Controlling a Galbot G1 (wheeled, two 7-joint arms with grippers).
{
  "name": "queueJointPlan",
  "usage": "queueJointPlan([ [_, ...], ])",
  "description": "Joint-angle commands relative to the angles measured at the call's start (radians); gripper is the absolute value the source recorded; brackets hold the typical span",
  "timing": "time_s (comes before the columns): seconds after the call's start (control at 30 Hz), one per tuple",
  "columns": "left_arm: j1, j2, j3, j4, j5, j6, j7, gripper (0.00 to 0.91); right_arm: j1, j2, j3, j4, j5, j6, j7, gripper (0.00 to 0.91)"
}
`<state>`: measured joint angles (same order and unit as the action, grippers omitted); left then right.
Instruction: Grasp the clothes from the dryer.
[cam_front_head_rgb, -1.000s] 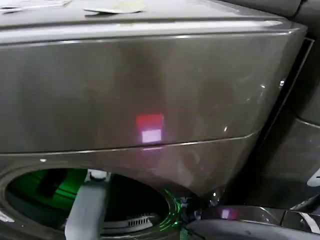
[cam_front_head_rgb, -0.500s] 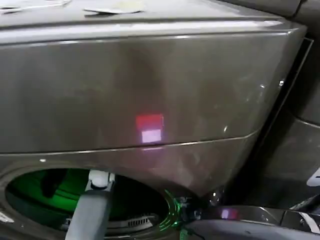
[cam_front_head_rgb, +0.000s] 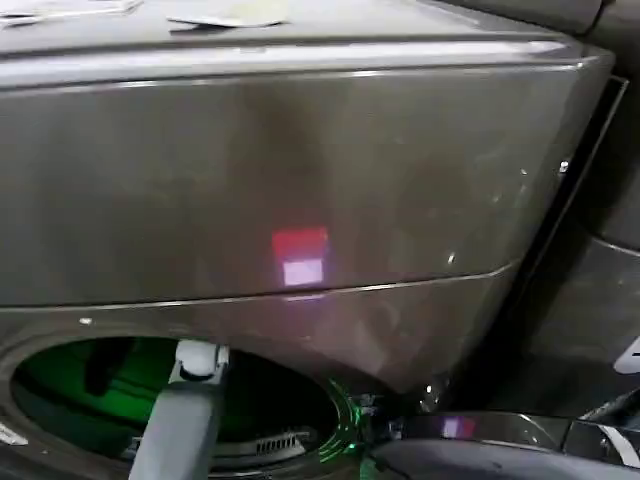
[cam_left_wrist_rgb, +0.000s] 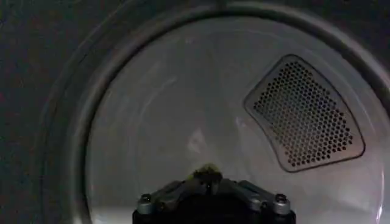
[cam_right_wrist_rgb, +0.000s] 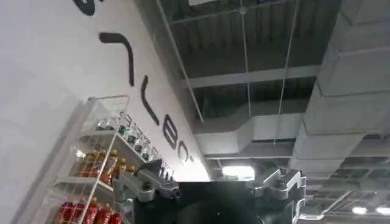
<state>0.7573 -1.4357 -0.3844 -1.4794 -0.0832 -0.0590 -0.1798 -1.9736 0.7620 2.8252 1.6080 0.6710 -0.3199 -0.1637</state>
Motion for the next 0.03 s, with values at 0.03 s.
queueJointPlan([
  [0.03, -0.003, 0.001, 0.0, 0.0, -0.002, 0.0, 0.003, 0.0, -0.007, -0.001, 0.009, -0.001, -0.005, -0.005, -0.001, 0.907],
])
